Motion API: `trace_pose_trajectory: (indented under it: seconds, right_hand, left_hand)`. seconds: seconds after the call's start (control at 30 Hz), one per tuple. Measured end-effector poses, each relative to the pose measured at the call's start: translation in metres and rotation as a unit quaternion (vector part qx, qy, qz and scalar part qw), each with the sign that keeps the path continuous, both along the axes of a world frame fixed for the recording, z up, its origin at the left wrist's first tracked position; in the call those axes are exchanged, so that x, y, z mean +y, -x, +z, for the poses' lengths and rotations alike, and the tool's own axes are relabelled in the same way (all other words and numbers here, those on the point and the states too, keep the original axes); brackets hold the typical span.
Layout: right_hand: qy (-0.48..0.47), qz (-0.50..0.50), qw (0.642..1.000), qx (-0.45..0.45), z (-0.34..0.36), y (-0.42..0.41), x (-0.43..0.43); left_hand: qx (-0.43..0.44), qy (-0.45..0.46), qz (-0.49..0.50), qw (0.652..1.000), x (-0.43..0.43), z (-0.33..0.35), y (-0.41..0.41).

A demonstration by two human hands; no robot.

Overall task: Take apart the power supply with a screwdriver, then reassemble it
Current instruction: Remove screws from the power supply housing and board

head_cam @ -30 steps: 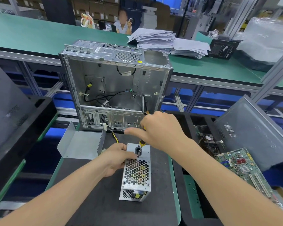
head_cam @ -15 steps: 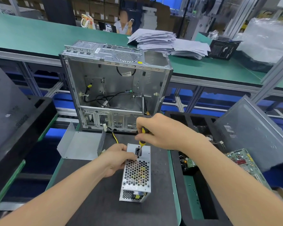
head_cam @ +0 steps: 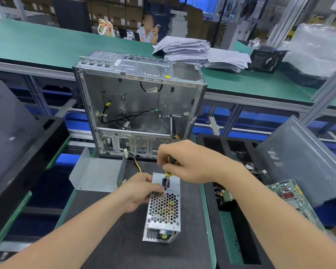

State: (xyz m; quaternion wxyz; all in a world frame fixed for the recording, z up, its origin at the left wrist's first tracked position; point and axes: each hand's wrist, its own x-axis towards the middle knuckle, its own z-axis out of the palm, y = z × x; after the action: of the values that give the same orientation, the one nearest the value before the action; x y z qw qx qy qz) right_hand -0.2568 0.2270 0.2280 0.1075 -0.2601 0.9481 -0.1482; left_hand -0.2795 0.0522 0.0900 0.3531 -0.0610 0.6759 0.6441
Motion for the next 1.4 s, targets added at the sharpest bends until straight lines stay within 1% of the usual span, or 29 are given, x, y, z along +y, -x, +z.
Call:
trace_pose_trajectory:
  seconds: [0.07, 0.2, 0.33, 0.43, 0.5, 0.53, 0.6, 0.63, 0.67, 0.77, 0.87, 0.9, 0.93, 1.03, 1.13, 1.2, 1.27, 1.4]
  right_hand:
    - [0.025, -0.014, 0.999, -0.016, -0.002, -0.002, 0.002]
    - [0.044, -0.068, 0.997, -0.004, -0.008, -0.002, -0.003]
    - [0.064, -0.095, 0.993, 0.018, -0.016, -0.006, -0.015]
    - [0.106, -0.128, 0.986, 0.013, -0.016, -0.011, -0.014]
    - [0.163, -0.158, 0.973, 0.043, -0.012, -0.013, -0.005]
    - [0.186, -0.173, 0.964, 0.078, -0.011, -0.013, 0.001]
    - [0.176, -0.182, 0.956, 0.146, -0.01, -0.011, 0.014]
    - [0.158, -0.183, 0.959, 0.15, -0.011, -0.01, 0.021]
    - [0.146, -0.188, 0.963, 0.13, -0.012, -0.008, 0.029]
    - [0.115, -0.228, 0.967, 0.009, -0.028, -0.002, 0.048]
    - [0.02, -0.23, 0.969, -0.088, -0.062, -0.001, 0.06]
    - [0.014, -0.232, 0.966, -0.117, -0.073, -0.003, 0.064]
    - [0.024, -0.241, 0.96, -0.141, -0.084, -0.006, 0.068]
    - [0.06, -0.272, 0.945, -0.17, -0.101, -0.009, 0.087]
    - [0.131, -0.282, 0.924, -0.222, -0.112, -0.011, 0.103]
    - [0.16, -0.283, 0.914, -0.243, -0.12, -0.013, 0.107]
    - [0.172, -0.263, 0.914, -0.256, -0.132, -0.013, 0.107]
    - [0.177, -0.226, 0.927, -0.241, -0.156, -0.009, 0.102]
  left_hand:
    - [0.004, -0.001, -0.003, 1.0, 0.0, 0.001, 0.0]
    - [0.001, 0.008, -0.011, 1.0, -0.001, 0.001, 0.002]
    - [-0.002, 0.018, -0.015, 1.0, -0.002, 0.005, 0.002]
    - [-0.009, 0.005, -0.014, 1.0, -0.001, 0.007, 0.001]
    - [-0.014, -0.005, -0.012, 1.0, 0.003, 0.009, -0.001]
    - [-0.013, -0.002, -0.01, 1.0, 0.007, 0.011, -0.003]
    - [-0.001, 0.022, 0.004, 1.0, 0.016, 0.013, -0.006]
    - [0.011, 0.04, 0.012, 0.999, 0.022, 0.014, -0.008]
    - [0.026, 0.061, 0.018, 0.998, 0.029, 0.015, -0.01]
    - [0.061, 0.095, 0.031, 0.993, 0.047, 0.017, -0.016]
    - [0.041, 0.055, 0.021, 0.997, 0.065, 0.019, -0.021]
    - [0.037, 0.047, 0.011, 0.998, 0.071, 0.018, -0.022]
    - [0.04, 0.046, 0.0, 0.998, 0.076, 0.017, -0.023]
    - [0.043, 0.037, -0.033, 0.998, 0.087, 0.014, -0.023]
    - [0.046, 0.039, -0.075, 0.995, 0.095, 0.009, -0.02]
    - [0.044, 0.056, -0.09, 0.993, 0.099, 0.006, -0.016]
    - [0.039, 0.077, -0.086, 0.993, 0.098, 0.002, -0.01]
    - [0.045, 0.068, -0.101, 0.992, 0.088, -0.006, -0.002]
